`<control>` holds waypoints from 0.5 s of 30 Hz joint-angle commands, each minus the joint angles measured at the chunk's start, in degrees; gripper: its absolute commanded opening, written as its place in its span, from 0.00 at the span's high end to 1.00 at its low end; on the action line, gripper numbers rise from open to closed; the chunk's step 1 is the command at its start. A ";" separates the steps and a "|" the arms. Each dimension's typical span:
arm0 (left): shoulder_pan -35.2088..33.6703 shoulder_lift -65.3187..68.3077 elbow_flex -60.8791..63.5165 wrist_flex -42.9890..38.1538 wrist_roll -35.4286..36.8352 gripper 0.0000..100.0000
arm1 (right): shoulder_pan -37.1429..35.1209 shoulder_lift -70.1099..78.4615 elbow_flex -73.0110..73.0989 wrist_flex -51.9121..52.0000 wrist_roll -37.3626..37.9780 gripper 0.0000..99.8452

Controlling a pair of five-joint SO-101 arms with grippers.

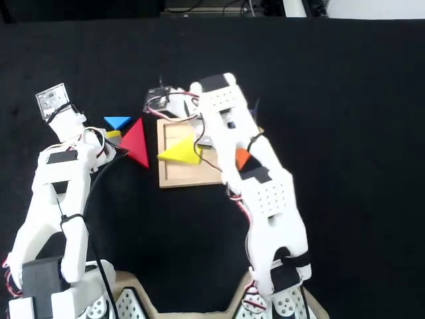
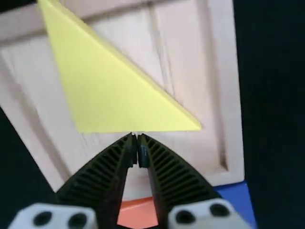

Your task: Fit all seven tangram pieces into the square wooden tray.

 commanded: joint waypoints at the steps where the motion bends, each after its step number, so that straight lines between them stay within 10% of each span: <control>1: -0.57 -0.79 -0.40 -1.05 -0.09 0.71 | -2.55 -0.31 -3.03 -2.64 -0.62 0.99; 15: -0.57 -0.79 -0.40 -0.88 -0.09 0.71 | -3.87 -2.86 -5.49 -5.10 -8.26 0.99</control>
